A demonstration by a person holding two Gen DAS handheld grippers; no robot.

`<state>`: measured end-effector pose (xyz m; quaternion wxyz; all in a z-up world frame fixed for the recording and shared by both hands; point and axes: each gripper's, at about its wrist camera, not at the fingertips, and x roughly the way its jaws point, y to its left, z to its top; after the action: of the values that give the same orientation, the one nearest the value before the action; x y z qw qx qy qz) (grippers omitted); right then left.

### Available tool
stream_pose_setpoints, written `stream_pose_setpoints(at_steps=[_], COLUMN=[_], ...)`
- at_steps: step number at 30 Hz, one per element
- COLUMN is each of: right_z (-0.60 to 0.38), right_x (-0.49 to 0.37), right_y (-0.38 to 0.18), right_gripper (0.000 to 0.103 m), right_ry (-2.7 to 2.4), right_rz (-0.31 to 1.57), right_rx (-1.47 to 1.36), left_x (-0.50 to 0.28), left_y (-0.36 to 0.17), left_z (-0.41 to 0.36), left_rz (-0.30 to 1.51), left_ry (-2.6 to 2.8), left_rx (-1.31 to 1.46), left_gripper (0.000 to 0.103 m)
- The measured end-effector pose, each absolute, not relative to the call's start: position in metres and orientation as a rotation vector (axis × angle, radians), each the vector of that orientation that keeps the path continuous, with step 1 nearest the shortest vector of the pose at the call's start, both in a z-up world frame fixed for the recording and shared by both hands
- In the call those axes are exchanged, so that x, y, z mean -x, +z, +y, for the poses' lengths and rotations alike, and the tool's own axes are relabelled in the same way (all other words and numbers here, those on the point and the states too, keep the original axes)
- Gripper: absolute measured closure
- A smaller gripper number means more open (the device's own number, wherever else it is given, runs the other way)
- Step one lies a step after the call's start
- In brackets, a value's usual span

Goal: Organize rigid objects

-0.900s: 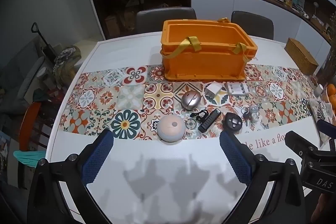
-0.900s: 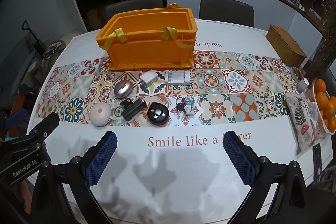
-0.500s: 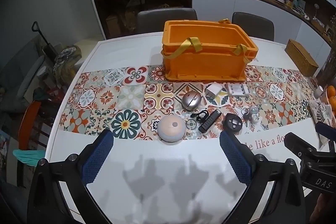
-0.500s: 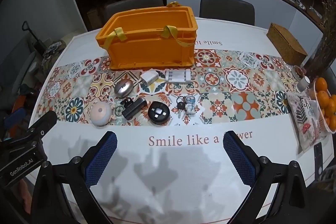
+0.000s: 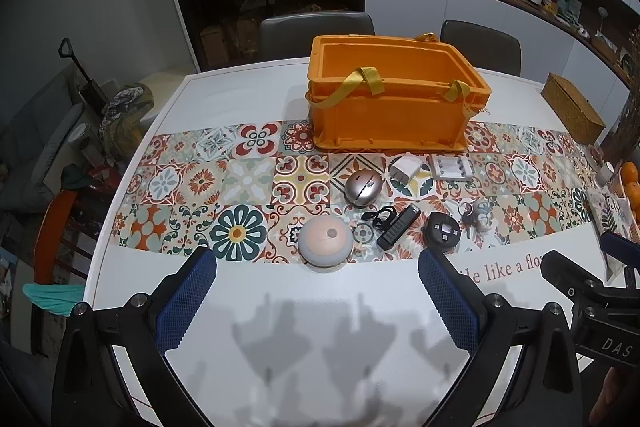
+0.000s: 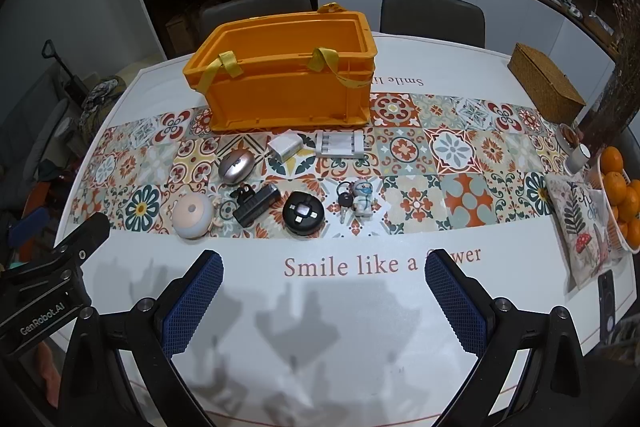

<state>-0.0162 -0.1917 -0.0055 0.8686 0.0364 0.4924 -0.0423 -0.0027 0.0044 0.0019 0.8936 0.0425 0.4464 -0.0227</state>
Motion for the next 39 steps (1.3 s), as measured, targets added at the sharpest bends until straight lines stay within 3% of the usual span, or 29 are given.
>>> stream_pose_setpoints(at_steps=[39], right_z=[-0.1889], right_x=[0.0148], right_y=[-0.0104], right_gripper=[0.001], right_ry=[-0.085], right_rz=[1.041], right_rx=[-0.076], left_x=[0.0038], left_y=[-0.0036], left_z=[0.0079], left_rz=[0.938], left_ry=[-0.040], left_rx=[-0.091], left_gripper=[0.000])
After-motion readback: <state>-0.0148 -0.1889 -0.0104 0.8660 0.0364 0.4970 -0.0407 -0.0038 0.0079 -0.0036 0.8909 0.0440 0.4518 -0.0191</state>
